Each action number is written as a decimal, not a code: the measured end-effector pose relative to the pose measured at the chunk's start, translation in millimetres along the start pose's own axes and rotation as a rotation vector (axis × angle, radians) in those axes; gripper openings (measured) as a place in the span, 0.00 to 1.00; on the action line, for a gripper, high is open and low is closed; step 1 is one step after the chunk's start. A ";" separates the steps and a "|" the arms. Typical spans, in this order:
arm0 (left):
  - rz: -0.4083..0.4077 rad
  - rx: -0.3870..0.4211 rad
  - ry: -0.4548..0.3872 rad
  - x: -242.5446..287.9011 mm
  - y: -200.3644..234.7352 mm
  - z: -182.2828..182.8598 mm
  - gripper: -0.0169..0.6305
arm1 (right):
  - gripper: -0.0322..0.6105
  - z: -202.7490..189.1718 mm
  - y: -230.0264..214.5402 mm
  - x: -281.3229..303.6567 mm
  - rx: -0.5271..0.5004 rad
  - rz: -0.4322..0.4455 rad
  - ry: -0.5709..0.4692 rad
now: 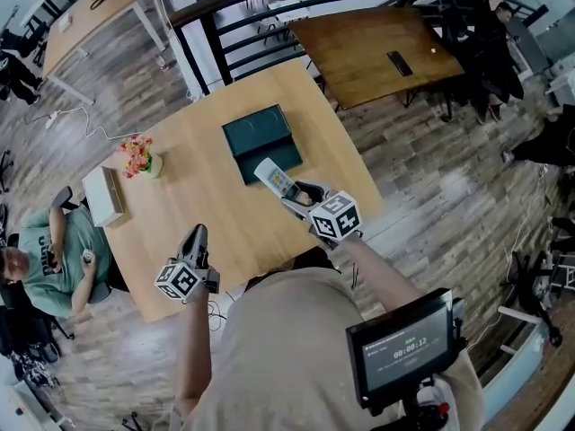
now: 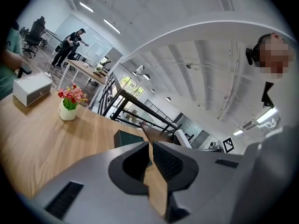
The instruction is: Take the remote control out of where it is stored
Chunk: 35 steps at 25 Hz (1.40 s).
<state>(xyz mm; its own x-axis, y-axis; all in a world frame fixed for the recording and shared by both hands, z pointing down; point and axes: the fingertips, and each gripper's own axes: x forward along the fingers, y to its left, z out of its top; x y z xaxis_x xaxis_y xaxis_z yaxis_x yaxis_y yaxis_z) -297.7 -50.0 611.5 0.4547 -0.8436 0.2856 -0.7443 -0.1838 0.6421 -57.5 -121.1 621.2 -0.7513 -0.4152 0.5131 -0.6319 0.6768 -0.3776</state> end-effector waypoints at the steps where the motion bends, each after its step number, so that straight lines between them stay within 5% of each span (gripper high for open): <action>1: 0.004 -0.004 0.004 -0.4 2.4 -3.4 0.04 | 0.43 -4.7 -0.7 2.8 -0.010 -0.002 0.009; 35: 0.130 -0.070 0.177 33.3 40.3 -97.1 0.04 | 0.43 -148.6 -80.8 86.0 -0.004 -0.005 0.315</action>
<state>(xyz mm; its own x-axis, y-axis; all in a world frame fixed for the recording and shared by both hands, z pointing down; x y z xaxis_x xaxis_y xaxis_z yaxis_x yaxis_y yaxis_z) -265.1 -36.5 716.0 0.4400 -0.7553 0.4856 -0.7692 -0.0380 0.6379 -42.7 -121.2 810.4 -0.6517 -0.2098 0.7289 -0.6342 0.6779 -0.3719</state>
